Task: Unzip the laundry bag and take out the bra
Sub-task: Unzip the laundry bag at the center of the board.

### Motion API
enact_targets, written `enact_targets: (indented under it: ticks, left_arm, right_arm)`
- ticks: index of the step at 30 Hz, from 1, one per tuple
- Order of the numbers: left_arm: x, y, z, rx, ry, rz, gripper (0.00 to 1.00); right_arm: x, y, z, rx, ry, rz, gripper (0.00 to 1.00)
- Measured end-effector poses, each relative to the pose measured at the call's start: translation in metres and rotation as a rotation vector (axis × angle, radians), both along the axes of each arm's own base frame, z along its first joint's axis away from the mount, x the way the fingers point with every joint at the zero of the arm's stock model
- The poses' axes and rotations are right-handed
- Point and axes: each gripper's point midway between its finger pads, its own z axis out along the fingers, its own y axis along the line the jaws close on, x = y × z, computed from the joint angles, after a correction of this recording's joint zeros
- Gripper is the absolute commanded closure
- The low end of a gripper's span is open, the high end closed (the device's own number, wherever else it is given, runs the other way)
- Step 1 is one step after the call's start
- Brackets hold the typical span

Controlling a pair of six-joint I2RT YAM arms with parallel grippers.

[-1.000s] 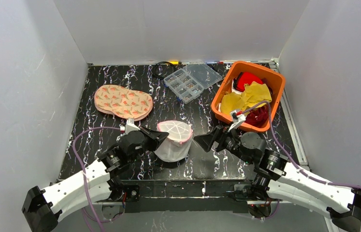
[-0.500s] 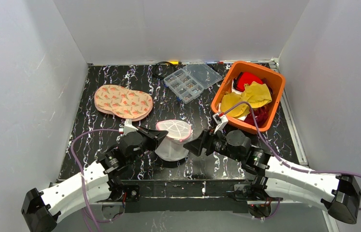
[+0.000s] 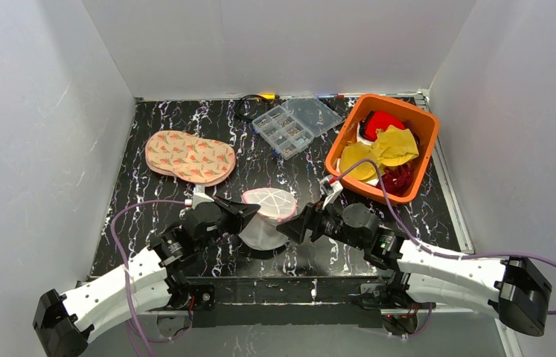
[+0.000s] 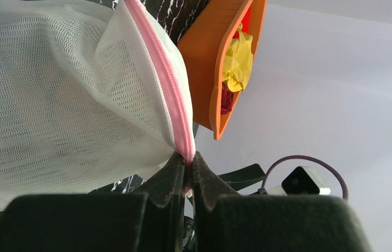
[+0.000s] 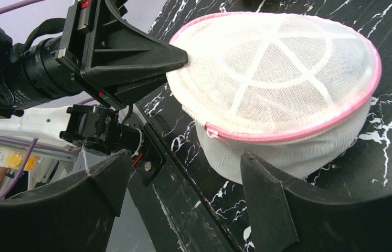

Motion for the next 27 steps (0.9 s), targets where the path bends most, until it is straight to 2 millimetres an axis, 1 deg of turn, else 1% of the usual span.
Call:
enact_targets:
  ticks: [4,8,17,27]
  left_arm:
    - [-0.003,0.0,0.002,-0.009,0.014,-0.008,1.0]
    - [-0.006,0.002,0.004,-0.008,0.025,-0.009,1.0]
    - [-0.007,0.003,0.021,-0.021,0.009,-0.011,1.0]
    - [-0.007,0.003,0.026,-0.018,0.003,-0.016,1.0]
  right_arm:
    - [0.002,0.008,-0.001,0.015,-0.003,0.013,0.17]
    - [-0.001,0.011,-0.003,0.03,0.006,0.028,0.17]
    - [-0.004,0.018,0.005,0.086,0.027,0.05,0.18]
    - [-0.007,0.023,-0.006,0.124,0.096,0.055,0.2]
